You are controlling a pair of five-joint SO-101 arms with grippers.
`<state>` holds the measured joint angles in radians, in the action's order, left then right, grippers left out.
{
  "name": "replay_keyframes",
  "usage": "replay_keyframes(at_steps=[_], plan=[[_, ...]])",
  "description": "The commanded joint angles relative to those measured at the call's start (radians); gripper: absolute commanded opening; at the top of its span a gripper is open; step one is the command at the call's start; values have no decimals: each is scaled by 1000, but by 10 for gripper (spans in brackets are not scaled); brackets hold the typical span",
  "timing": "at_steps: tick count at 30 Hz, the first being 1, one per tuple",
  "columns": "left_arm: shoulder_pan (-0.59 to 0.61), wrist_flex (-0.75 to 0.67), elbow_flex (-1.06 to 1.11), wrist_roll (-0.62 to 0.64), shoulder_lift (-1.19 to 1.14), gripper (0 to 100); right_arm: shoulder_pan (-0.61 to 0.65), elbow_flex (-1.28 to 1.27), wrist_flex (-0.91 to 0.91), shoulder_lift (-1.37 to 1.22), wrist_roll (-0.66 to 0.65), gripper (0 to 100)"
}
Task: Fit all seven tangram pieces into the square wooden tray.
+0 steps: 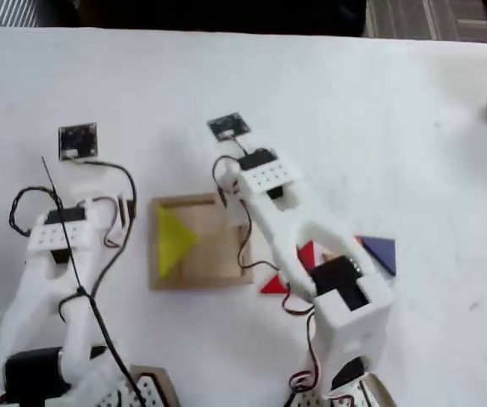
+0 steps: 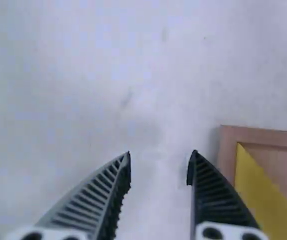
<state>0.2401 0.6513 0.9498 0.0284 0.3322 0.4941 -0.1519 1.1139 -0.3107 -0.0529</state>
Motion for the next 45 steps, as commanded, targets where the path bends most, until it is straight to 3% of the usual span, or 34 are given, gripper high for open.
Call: replay_keyframes(at_steps=[1, 4, 9, 15, 19, 22, 32, 36, 41, 45], plan=[[-13, -21, -12, -8, 10, 199, -31, 75, 107, 84, -31, 140], [-13, -21, -12, -8, 10, 199, -85, 107, 251, 150, -32, 216], [-13, -21, -12, -8, 10, 199, -107, -23, 361, 237, -80, 192], [-13, -21, -12, -8, 10, 199, -142, -416, 136, 450, -100, 188], [-13, -21, -12, -8, 10, 199, -229, -572, 48, 647, 75, 190], [-13, -21, -12, -8, 10, 199, -268, -671, -13, 719, 78, 190], [-13, -21, -8, -8, 10, 199, -150, -779, -119, 611, 75, 188], [-12, -20, -6, -8, 10, 199, -193, -779, -213, 559, 57, 187], [-12, -18, -6, -8, 10, 199, -300, -694, -242, 504, -109, 187], [-12, -18, -6, -8, 10, 199, -328, -601, -242, 435, -169, 187]])
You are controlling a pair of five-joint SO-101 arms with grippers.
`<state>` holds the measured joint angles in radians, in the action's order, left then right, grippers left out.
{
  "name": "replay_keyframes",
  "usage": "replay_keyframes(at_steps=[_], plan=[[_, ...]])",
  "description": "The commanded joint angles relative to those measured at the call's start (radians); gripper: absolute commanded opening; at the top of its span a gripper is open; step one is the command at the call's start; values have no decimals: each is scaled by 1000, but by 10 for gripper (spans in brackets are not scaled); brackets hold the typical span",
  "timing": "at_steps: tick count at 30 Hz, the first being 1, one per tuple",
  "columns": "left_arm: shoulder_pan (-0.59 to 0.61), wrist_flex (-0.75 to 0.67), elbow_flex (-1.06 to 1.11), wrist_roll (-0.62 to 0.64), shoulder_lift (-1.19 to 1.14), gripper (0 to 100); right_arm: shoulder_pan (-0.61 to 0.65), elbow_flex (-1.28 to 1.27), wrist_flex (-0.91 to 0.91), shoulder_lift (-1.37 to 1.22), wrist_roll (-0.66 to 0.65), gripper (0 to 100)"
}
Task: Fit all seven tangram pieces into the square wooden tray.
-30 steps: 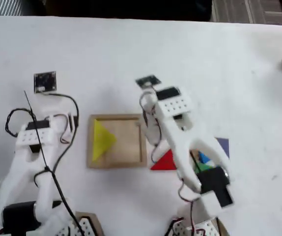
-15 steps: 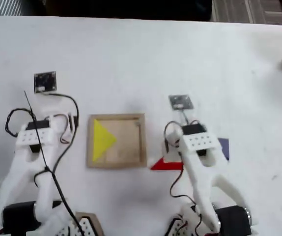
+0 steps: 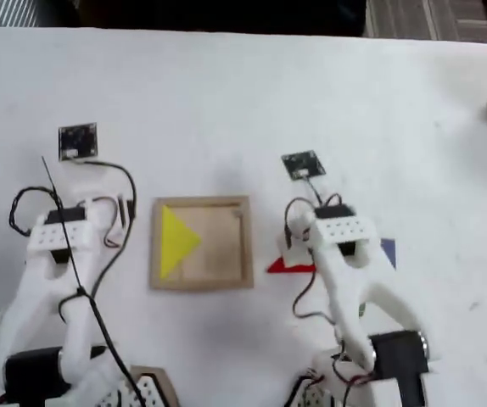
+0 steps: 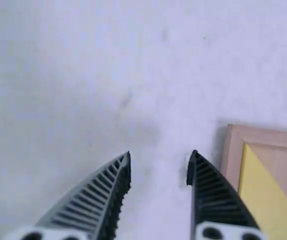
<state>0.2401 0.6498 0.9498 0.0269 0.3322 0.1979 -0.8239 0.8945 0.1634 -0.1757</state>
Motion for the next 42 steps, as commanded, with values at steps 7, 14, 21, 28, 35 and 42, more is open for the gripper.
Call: replay_keyframes(at_steps=[7, 14, 21, 28, 35, 42], plan=[[-12, -17, -6, -6, 10, 199, -35, 229, 114, -85, -6, 187], [-12, -17, -6, -6, 10, 199, -24, 230, 205, -44, 404, 187], [-12, -14, -6, -8, 10, 199, 19, 175, 39, -136, 512, 190], [-13, -14, -6, -8, 10, 199, 33, 370, 145, -308, 539, 191], [-13, -14, -8, -8, 10, 199, 51, 496, 232, -395, 529, 225], [-13, -14, -8, -8, 10, 199, 77, 543, 311, -423, 448, 308]])
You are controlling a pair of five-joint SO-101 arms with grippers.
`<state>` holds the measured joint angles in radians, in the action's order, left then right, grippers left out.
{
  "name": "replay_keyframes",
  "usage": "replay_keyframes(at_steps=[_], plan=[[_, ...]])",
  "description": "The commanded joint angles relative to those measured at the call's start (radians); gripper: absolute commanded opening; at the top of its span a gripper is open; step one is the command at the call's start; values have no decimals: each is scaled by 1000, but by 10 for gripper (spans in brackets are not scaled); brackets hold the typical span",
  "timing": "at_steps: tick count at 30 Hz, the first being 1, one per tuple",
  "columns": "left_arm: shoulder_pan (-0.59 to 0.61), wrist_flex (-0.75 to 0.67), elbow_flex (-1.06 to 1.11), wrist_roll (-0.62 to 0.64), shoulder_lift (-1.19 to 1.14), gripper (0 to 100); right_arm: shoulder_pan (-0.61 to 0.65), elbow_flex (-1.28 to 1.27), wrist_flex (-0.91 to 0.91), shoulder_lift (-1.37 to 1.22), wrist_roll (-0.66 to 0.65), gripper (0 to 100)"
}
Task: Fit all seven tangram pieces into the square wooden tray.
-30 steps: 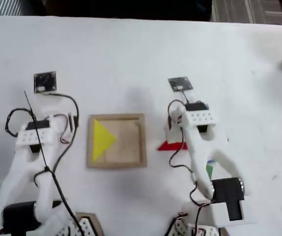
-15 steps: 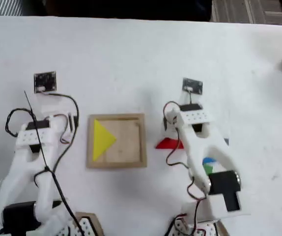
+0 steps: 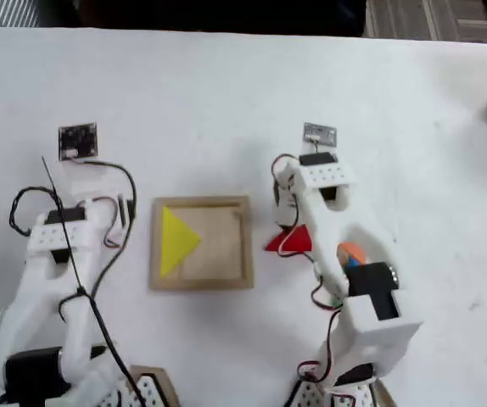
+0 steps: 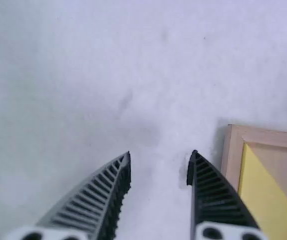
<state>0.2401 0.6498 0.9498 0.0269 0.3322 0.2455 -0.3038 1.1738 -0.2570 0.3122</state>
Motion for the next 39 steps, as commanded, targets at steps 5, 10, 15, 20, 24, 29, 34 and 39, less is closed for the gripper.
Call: replay_keyframes(at_steps=[5, 10, 15, 20, 24, 29, 34, 39], plan=[[-13, -14, -9, -8, 10, 199, 30, 37, 81, 50, -46, 305], [-13, -14, -9, -8, 10, 199, 39, -15, 31, 64, -40, 305], [-13, -14, -9, -8, 10, 199, 62, -2, 24, 101, -48, 307], [-13, -14, -9, -8, 10, 199, 30, -28, 41, 265, -35, 306], [-13, -14, -9, -8, 10, 199, 22, -140, 1, 352, 112, 305], [-13, -14, -9, -8, 10, 199, -4, -258, -88, 340, 199, 305], [-13, -14, -9, -8, 10, 199, -2, -284, -183, 274, 230, 305], [-13, -14, -11, -8, 10, 199, -4, -273, -277, 206, 218, 305]])
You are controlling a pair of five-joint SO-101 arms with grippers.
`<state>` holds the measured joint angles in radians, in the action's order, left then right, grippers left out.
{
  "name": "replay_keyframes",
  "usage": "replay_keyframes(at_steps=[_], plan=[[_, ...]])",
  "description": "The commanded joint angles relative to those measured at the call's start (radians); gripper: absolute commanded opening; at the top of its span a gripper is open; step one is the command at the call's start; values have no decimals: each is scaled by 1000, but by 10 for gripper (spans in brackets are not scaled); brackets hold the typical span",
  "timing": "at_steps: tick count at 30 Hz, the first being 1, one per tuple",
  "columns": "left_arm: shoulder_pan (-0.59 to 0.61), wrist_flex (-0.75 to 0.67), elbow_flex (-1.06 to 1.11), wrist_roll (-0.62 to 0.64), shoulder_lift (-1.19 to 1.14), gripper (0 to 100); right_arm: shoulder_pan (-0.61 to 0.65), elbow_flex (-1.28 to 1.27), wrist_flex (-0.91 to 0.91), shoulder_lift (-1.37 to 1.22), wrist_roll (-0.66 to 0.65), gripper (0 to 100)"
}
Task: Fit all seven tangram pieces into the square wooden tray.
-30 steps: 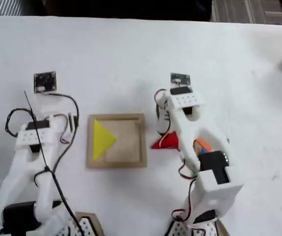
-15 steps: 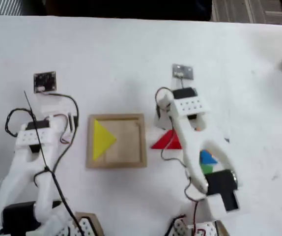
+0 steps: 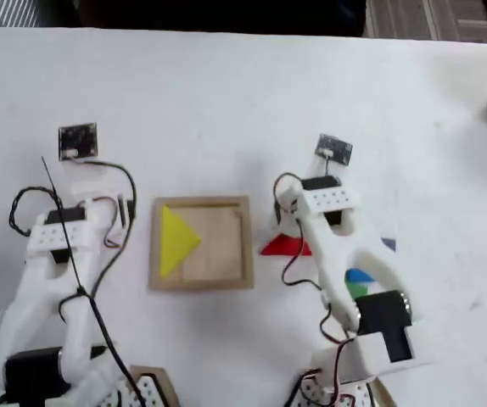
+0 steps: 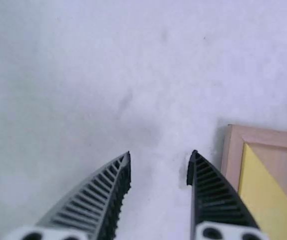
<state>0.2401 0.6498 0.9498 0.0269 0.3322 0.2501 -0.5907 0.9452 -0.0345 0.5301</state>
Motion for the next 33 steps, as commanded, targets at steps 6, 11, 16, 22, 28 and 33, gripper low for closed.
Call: replay_keyframes(at_steps=[6, 11, 16, 22, 28, 33], plan=[[-13, -14, -9, -8, 10, 199, -18, 106, -38, -97, -178, 305], [-13, -14, -8, -8, 10, 199, -16, 187, 19, -151, -359, 305], [-13, -14, -8, -8, 10, 199, -7, 226, 79, -182, -413, 300], [-13, -14, -8, -8, 10, 199, -7, 230, 122, -174, -500, 202], [-13, -14, -8, -8, 10, 199, 65, 241, 117, -174, -733, 192], [-13, -14, -8, -8, 10, 199, 119, 307, 105, -183, -924, 100]])
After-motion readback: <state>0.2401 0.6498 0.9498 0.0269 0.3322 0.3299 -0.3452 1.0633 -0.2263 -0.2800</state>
